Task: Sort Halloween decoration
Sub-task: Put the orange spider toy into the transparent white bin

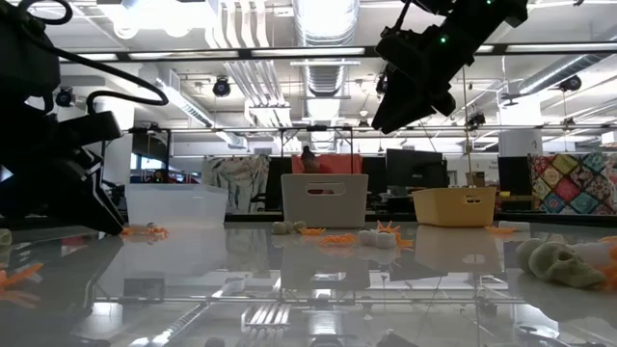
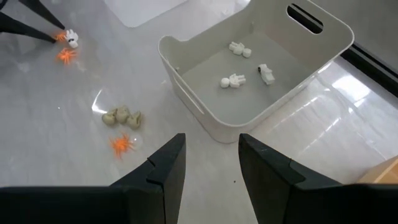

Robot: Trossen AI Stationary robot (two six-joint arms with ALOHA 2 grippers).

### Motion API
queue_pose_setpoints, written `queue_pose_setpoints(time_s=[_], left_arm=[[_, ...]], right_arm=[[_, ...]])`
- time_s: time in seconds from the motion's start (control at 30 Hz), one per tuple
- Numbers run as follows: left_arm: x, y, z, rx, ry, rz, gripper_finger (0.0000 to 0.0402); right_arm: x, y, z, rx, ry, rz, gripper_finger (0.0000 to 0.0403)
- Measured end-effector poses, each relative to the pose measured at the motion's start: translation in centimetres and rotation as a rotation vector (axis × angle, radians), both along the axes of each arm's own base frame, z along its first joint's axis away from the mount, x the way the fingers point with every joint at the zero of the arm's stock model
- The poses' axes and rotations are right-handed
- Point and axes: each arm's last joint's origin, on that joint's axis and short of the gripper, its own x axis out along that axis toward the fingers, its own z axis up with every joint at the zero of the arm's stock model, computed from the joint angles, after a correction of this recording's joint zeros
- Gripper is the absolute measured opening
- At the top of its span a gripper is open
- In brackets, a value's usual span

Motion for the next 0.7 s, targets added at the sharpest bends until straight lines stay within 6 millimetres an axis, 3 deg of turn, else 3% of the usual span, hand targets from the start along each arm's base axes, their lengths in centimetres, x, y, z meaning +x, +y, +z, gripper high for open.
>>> queue_pose_setpoints(time_s=[0.37, 0.7], left_arm=[[0.0, 0.0, 0.0, -0.005, 0.005, -0.002, 0.0046], [0.0, 0.0, -0.1, -0.023, 0.006, 0.0, 0.0035]], right_arm=[[0.0, 0.0, -0.1, 0.007, -0.003, 0.002, 0.0139], [-1.2, 1.5, -2.9, 0.422, 0.068, 0.167, 0.0139]])
